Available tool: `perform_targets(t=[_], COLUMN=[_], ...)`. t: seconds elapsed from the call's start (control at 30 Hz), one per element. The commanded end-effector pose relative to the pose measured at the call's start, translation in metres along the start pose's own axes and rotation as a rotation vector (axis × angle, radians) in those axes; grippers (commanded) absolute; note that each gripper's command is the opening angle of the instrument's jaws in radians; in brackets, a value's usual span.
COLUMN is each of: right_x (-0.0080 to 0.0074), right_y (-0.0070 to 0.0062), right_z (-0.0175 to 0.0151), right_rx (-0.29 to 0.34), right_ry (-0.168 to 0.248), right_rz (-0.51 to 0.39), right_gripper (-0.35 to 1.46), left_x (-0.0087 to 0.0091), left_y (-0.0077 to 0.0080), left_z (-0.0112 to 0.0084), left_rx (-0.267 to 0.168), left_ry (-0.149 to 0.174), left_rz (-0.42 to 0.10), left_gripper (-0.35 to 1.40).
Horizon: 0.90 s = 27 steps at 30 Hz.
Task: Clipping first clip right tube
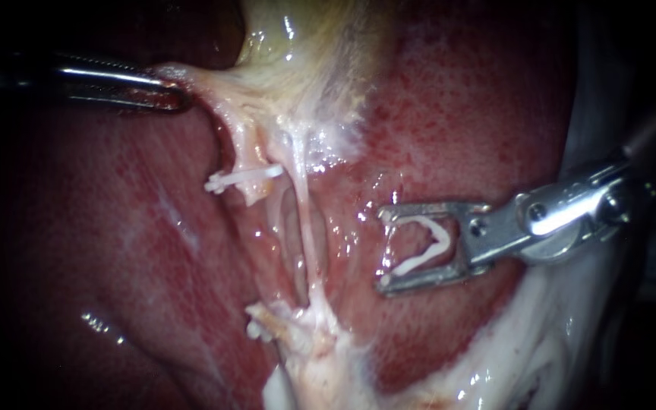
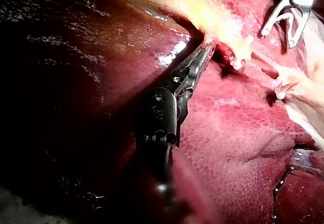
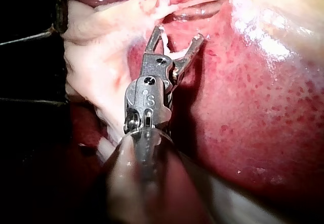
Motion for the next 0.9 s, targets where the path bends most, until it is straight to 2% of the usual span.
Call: perform_targets(t=[0.03,0.27,0.43,0.63,0.9], right_x=[-0.0002,-0.0010,-0.0012,-0.0009,-0.0004], right_y=[-0.0001,-0.0002,0.0003,0.0008,0.0009], right_z=[0.0005,0.0039,0.0055,0.0066,0.0081], right_rx=[0.007,0.040,0.068,0.129,0.181], right_ry=[0.007,0.047,0.102,0.171,0.213], right_rz=[0.014,0.092,0.149,0.223,0.266], right_gripper=[0.49,0.49,0.49,0.49,0.48], left_x=[0.0000,0.0000,0.0000,0.0000,0.0001], left_y=[0.0000,0.0000,0.0000,0.0000,0.0001], left_z=[0.0000,0.0001,0.0002,0.0002,0.0003], left_rx=[0.000,0.001,0.001,0.001,0.002], left_ry=[0.000,0.000,0.000,0.000,0.000], left_rz=[0.000,0.000,0.000,0.000,0.000], left_gripper=[-0.35,-0.35,-0.35,-0.35,-0.35])
